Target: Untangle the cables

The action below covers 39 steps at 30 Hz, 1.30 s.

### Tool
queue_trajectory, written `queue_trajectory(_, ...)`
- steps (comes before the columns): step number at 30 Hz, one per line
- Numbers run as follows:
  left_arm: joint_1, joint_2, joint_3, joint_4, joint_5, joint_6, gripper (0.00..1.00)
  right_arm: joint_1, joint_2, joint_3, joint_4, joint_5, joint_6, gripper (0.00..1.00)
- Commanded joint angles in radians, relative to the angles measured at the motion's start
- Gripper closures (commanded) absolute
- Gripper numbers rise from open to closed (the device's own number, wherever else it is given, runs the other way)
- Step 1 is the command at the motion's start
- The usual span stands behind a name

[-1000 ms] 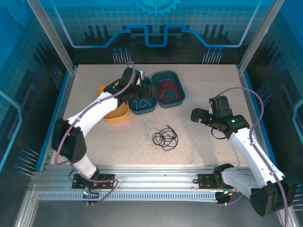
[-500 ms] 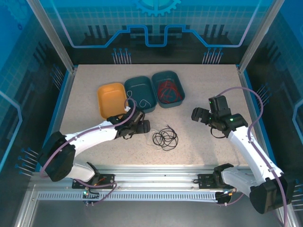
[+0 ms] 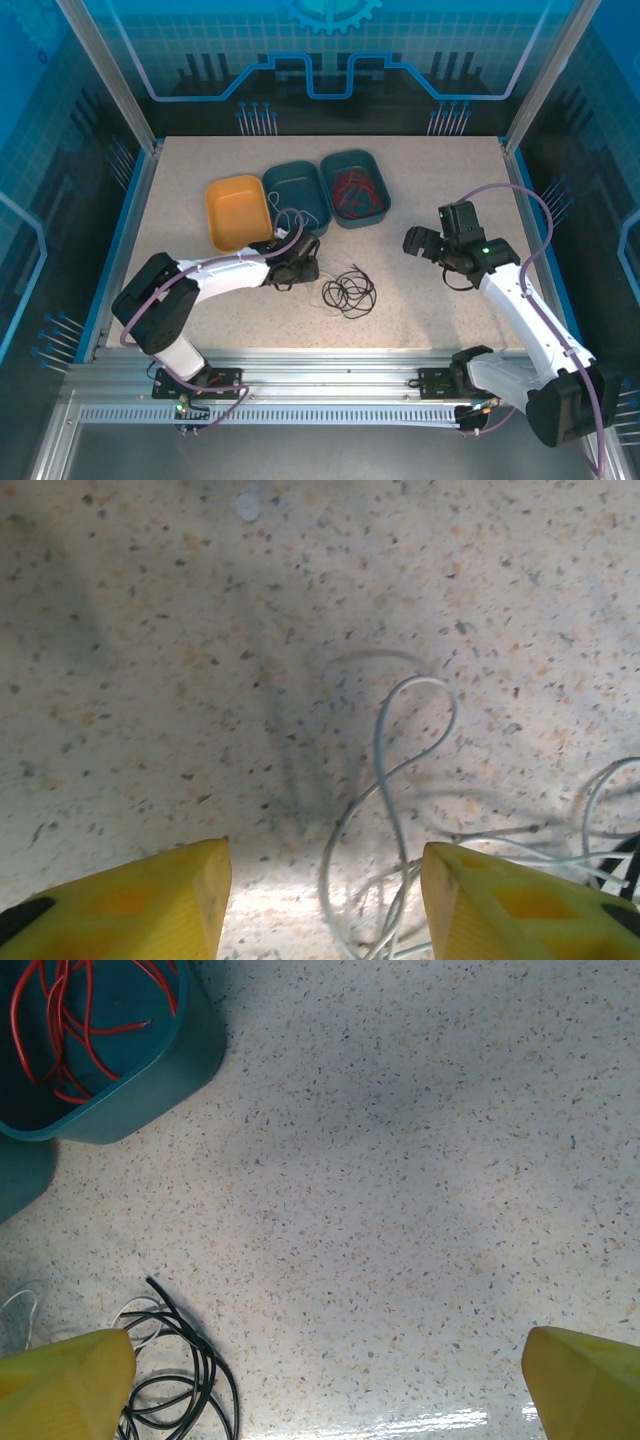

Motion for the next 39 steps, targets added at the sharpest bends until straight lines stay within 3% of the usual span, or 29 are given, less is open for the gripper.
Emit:
queue_trajectory(1, -0.005, 0.03, 0.046, 0.018, 0.021, 0.014, 0.5, 0.014, 0.004, -0.009, 0.015, 0.01, 0.015, 0.0)
queue_trajectory(12, -0.004, 0.088, 0.071, 0.012, 0.018, 0.014, 0.69, 0.014, 0.024, -0.008, 0.044, -0.028, 0.009, 0.0)
queue_trajectory(20, -0.004, 0.093, 0.08, 0.008, 0.021, 0.015, 0.94, 0.013, 0.021, -0.035, 0.087, -0.064, 0.004, 0.0)
queue_trajectory(23, -0.005, 0.062, 0.082, -0.013, -0.006, 0.024, 0.99, 0.014, 0.018, -0.044, 0.107, -0.101, -0.01, 0.0)
queue_trajectory(31, -0.007, -0.104, 0.094, -0.096, -0.036, 0.079, 1.0, 0.067, 0.01, -0.068, 0.22, -0.212, -0.065, 0.0)
queue_trajectory(39, -0.006, -0.246, 0.139, -0.137, 0.075, 0.126, 1.0, 0.205, 0.126, -0.025, 0.285, -0.192, -0.092, 0.0)
